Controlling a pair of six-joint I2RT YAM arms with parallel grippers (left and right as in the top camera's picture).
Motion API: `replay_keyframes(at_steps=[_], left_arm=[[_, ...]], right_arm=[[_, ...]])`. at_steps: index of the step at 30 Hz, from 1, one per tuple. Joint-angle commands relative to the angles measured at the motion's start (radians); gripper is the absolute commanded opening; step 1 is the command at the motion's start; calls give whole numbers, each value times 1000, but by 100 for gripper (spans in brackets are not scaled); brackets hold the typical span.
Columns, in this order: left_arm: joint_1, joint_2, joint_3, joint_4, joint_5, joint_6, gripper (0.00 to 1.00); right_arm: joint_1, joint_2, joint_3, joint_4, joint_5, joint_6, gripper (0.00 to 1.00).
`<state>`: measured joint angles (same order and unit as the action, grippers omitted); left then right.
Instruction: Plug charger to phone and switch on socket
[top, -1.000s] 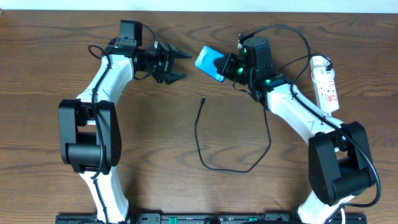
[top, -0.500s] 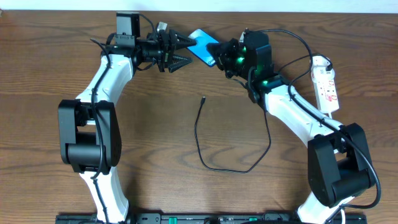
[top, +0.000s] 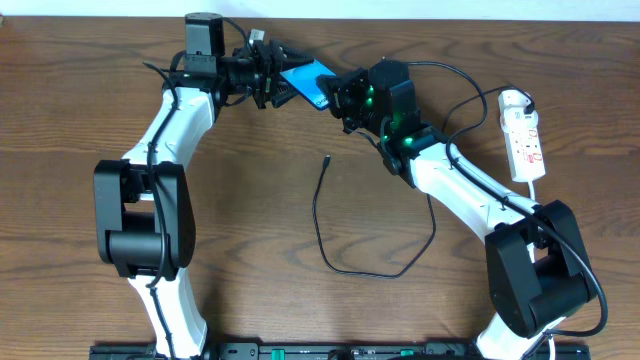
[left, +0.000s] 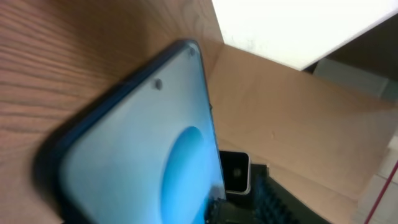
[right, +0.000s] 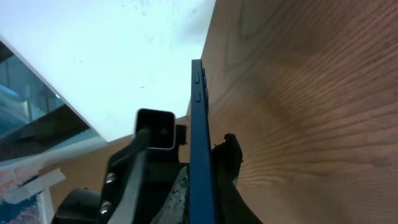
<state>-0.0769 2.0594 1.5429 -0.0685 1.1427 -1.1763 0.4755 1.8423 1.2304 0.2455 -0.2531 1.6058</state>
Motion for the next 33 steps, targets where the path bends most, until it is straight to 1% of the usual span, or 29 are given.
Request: replay_keyframes(at_steps=[1, 2, 5, 11, 15, 18, 21, 30, 33], left_arm=[[1, -26, 17, 10, -77, -79, 49], [0, -26, 17, 11, -90, -103, 47], [-1, -26, 17, 11, -105, -155, 45], [-5, -26, 17, 11, -91, -182, 44], [-10, -26, 17, 22, -50, -183, 33], [-11, -26, 17, 51, -14, -183, 29], [-11, -26, 17, 86, 16, -183, 29], [-14, -26, 17, 86, 40, -179, 29], [-14, -26, 17, 86, 44, -179, 27]], right_arm=[[2, -40, 18, 5, 38, 21, 1], [2, -40, 18, 5, 43, 21, 2], [2, -40, 18, 5, 61, 21, 2], [1, -40, 18, 6, 80, 21, 1], [4, -40, 18, 6, 84, 67, 2], [13, -40, 18, 11, 94, 88, 2], [22, -40, 18, 19, 94, 113, 2], [42, -40, 18, 66, 88, 152, 2], [45, -40, 18, 69, 85, 152, 1]])
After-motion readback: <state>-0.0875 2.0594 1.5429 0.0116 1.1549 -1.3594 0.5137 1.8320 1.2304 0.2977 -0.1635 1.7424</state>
